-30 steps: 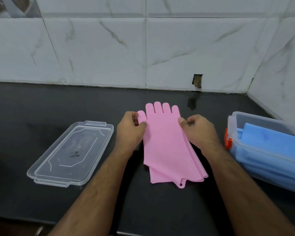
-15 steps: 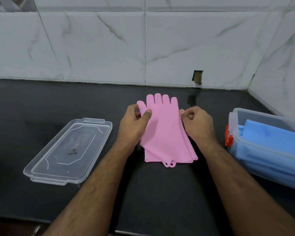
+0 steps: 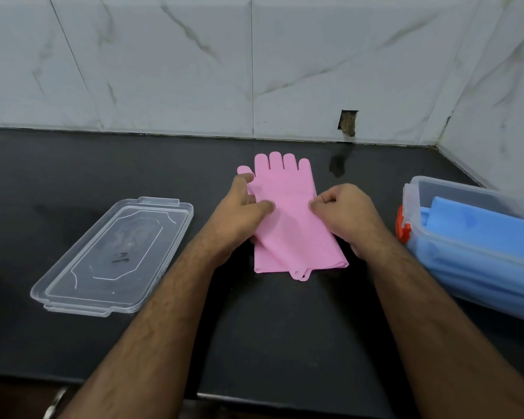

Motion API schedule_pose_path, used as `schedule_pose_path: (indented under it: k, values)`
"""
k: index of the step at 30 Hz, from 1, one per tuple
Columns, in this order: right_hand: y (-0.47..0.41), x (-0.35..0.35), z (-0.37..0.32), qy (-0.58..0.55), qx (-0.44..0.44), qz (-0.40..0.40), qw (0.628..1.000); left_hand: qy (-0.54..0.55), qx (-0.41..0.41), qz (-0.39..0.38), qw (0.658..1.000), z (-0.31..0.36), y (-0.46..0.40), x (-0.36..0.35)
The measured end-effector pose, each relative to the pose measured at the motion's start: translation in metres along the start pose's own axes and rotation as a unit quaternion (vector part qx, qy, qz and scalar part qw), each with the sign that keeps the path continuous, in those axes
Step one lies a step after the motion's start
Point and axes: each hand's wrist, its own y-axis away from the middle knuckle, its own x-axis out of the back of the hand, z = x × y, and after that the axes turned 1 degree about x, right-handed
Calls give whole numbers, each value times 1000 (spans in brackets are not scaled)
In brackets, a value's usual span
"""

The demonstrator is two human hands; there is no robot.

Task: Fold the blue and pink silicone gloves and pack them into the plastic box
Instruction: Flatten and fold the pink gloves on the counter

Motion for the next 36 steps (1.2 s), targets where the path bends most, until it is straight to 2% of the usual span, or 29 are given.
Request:
schedule_pose_path:
  k: [3,7,15,25,31,36]
  values:
    - [-1,0,1,-7,-1,39,999,-50,-14,-24,998,-2,2,-1]
    - [-3,-2,3,26,-22,5,999,-88,-28,-7,996,-3,4,-2]
    - [-5,-3,3,60,-15,25,998,-68,-25,-38,997,0,4,-4]
    - [-6,-4,3,43,-7,38,998,-76,-49,-35,995,-6,0,-6]
    - [-4,-2,2,53,-16,26,998,-21,-37,-73,996,-5,1,-7]
    - [-3,-2,0,53,-21,25,998,-115,-64,-63,989,-4,4,-6]
